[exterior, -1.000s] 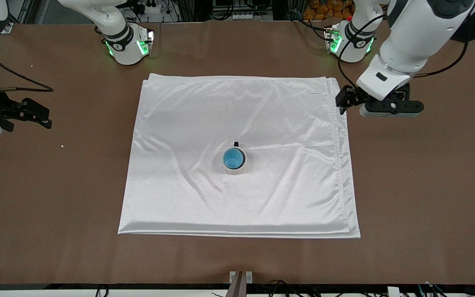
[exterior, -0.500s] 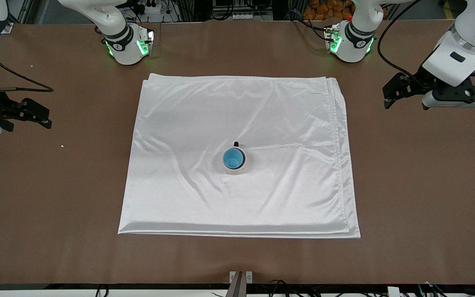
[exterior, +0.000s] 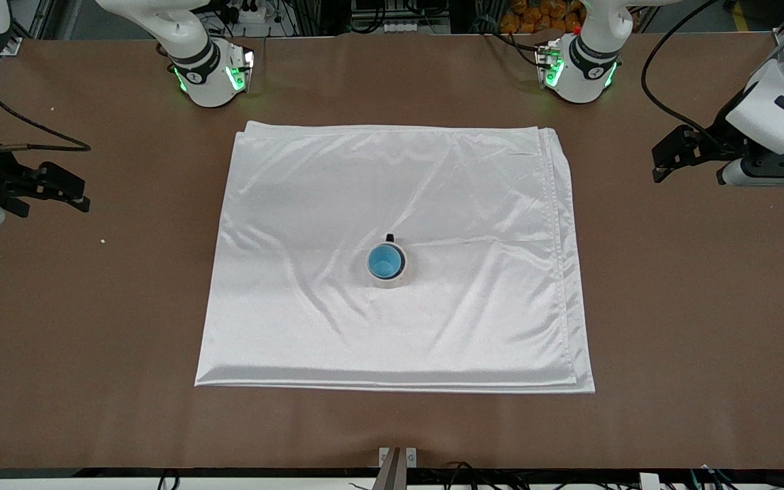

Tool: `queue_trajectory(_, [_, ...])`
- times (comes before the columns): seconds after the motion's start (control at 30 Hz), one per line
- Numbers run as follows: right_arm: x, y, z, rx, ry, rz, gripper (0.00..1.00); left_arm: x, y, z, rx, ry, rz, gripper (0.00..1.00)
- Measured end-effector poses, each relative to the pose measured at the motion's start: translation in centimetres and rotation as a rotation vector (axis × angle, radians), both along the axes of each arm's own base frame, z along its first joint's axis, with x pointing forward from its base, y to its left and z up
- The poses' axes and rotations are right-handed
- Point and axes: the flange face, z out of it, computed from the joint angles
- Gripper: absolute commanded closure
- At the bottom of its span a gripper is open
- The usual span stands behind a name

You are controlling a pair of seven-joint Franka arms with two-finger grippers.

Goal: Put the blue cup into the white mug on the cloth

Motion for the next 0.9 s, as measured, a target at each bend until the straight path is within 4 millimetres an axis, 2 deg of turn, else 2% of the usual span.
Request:
queue_trajectory(0.37, [0.0, 0.0, 0.0, 0.002, 0.0, -0.001, 0.0, -0.1, 1.2, -0.3, 0.007, 0.03, -0.016, 0.0])
queue_trajectory(0.9, [0.0, 0.0, 0.0, 0.002, 0.0, 0.002, 0.0, -0.1, 1.8, -0.3, 0.009, 0.036, -0.007, 0.0])
